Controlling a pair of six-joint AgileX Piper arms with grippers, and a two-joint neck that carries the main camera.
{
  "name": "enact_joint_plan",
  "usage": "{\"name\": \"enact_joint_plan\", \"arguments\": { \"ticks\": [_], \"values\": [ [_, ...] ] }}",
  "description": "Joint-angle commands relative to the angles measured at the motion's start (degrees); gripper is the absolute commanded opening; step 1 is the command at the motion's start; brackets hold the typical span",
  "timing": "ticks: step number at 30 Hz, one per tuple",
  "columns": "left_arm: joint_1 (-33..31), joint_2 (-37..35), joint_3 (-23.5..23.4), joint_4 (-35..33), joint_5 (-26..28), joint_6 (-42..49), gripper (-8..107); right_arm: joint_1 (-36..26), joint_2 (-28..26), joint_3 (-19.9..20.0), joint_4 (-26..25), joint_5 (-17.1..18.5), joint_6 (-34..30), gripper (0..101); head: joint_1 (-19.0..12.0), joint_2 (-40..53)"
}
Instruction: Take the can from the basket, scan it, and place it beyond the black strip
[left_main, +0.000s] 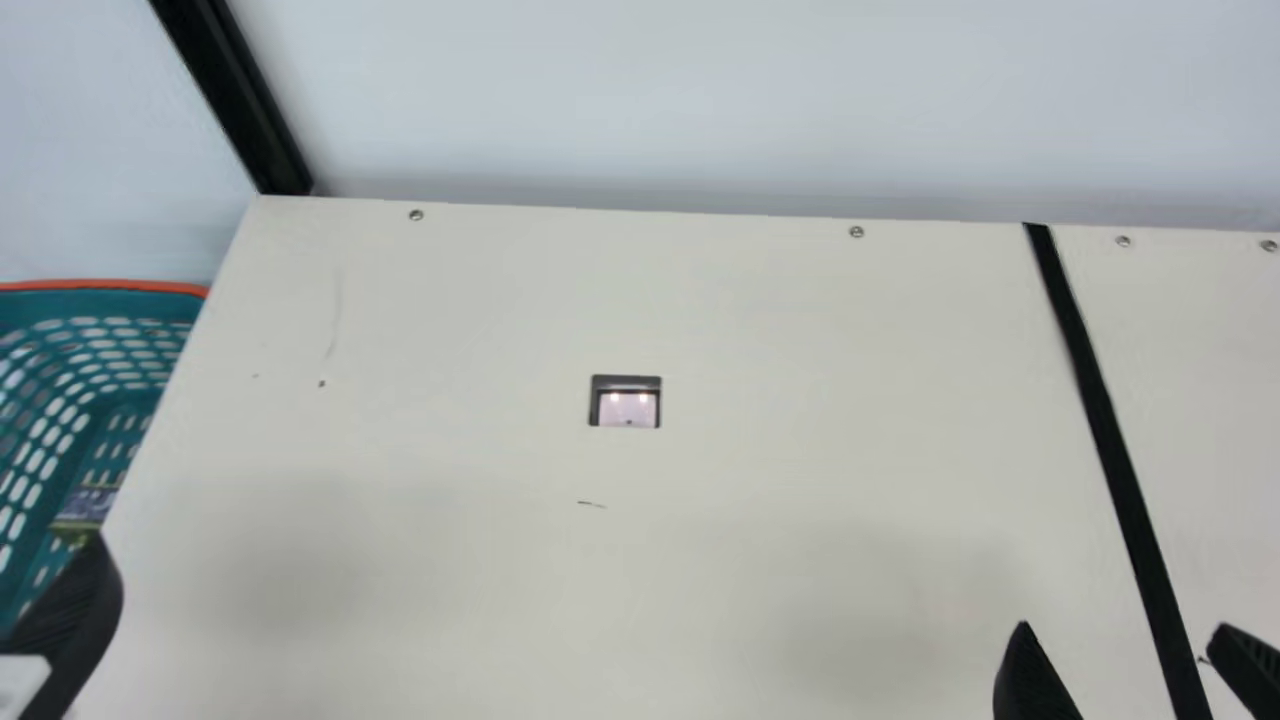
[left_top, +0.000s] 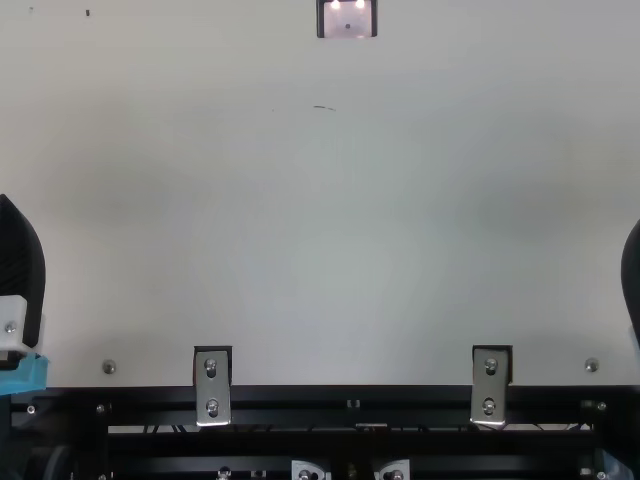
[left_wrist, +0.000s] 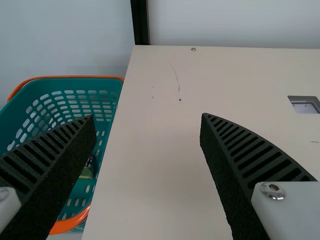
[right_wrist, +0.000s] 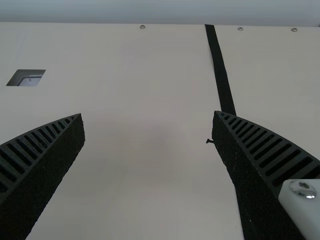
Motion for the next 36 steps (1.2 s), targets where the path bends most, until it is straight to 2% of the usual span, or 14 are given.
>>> {"name": "enact_joint_plan", "arguments": {
  "ticks": [1,12,20,32,36],
  "values": [
    [0.0,0.0,0.0,0.0,0.0,0.0,90,0.0,0.0,0.0,0.0,0.0,0.0,101,-1.3,2.5],
    [0.0,0.0,0.0,0.0,0.0,0.0,90,0.0,0.0,0.0,0.0,0.0,0.0,101,-1.9,14.3],
    [0.0,0.0,0.0,0.0,0.0,0.0,90,0.0,0.0,0.0,0.0,0.0,0.0,101,-1.9,19.4],
    [0.0,0.0,0.0,0.0,0.0,0.0,90,0.0,0.0,0.0,0.0,0.0,0.0,101,-7.0,22.9],
    [0.0,0.0,0.0,0.0,0.0,0.0,90,0.0,0.0,0.0,0.0,0.0,0.0,101,-7.0,22.9]
  ]
}}
